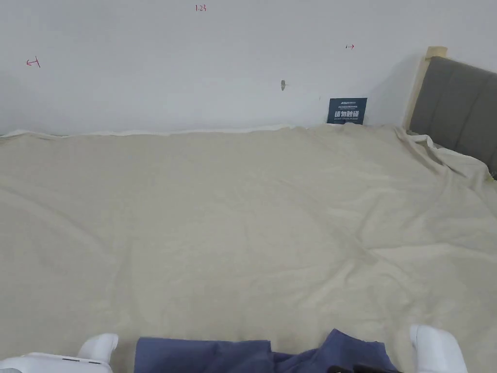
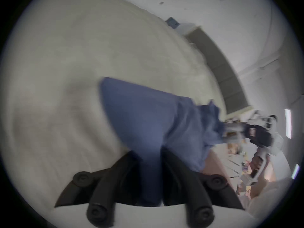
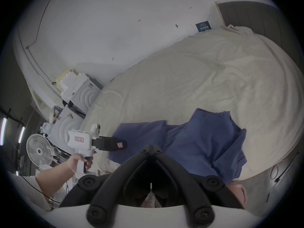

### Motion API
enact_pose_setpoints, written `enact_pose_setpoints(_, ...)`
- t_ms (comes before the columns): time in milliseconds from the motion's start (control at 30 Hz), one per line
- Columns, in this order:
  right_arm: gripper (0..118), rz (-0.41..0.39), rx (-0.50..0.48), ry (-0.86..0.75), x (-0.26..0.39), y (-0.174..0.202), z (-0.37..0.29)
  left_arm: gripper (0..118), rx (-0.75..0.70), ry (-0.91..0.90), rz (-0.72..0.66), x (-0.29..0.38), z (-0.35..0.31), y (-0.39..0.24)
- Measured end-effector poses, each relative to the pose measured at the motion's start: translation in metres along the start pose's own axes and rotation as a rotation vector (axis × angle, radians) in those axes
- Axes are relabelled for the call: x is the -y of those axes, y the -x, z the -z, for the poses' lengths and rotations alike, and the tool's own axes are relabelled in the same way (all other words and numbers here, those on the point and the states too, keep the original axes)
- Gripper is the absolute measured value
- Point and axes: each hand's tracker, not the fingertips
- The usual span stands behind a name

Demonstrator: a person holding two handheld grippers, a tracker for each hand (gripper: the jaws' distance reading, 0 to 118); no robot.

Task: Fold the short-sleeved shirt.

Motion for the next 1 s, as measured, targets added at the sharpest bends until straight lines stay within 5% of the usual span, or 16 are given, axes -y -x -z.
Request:
enact_pose_setpoints(100,0,0.008,-0.014,0.012,0.001,-0.001,0.000,11,0.117,0.007,-0.105,0.000,-0.008,0.013)
enact_pose_setpoints(233,0,0.009,-0.027,0.012,0.001,-0.001,-0.003,11,-0.151,-0.176,-0.019,-0.008,-0.055,0.005)
enact_pose_setpoints(400,0,-0.020,-0.027,0.019,0.001,0.004,0.002,11,-0.719,-0.204,-0.032,-0.017,-0.084,-0.003)
enact_pose_setpoints(533,0,0.003,-0.076,0.008,0.002,0.006,0.006,11,-0.701,-0.160,0.089,-0.016,-0.073,-0.040)
enact_pose_setpoints(867,0,0.052,-0.072,-0.015,0.005,-0.013,-0.010,12,-0.034,0.104,0.071,-0.030,0.036,-0.175)
enact_pose_setpoints(900,0,0.063,-0.073,-0.019,0.005,-0.016,-0.013,21,0.019,0.125,0.026,-0.031,0.046,-0.181)
enact_pose_setpoints(1000,0,0.077,-0.064,-0.033,0.004,-0.023,-0.022,110,0.149,0.152,-0.065,-0.035,0.060,-0.188)
